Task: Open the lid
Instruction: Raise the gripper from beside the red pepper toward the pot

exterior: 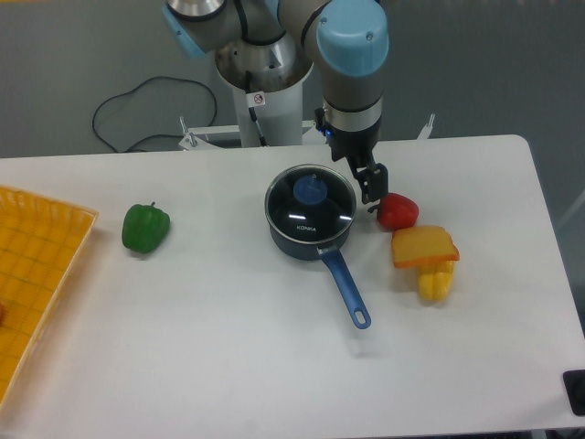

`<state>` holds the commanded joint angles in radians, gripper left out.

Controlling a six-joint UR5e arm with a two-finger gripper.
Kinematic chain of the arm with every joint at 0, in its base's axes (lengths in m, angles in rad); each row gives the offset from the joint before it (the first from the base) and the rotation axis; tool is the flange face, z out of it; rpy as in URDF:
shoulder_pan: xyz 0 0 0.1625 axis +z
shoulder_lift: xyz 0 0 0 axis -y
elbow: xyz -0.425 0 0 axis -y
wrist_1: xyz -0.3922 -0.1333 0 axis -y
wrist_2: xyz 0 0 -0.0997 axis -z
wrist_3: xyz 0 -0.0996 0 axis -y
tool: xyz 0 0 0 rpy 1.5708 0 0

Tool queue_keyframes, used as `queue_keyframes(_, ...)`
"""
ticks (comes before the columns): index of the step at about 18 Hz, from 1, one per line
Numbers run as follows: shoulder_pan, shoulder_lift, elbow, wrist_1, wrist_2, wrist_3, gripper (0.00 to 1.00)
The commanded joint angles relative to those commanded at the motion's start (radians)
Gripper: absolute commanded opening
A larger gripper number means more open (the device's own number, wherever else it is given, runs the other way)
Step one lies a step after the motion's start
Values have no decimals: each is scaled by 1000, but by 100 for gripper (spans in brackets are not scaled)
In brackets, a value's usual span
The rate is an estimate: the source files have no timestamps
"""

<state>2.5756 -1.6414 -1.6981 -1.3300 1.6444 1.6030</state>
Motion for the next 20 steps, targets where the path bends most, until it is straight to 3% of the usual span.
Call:
queue_keyframes(10,-2,5,-3,-2,0,2,100)
queue_keyframes(16,8,28,-61,3,0,-3,100)
queue_keyframes(20,26,52,-97,2,-9,-161,100)
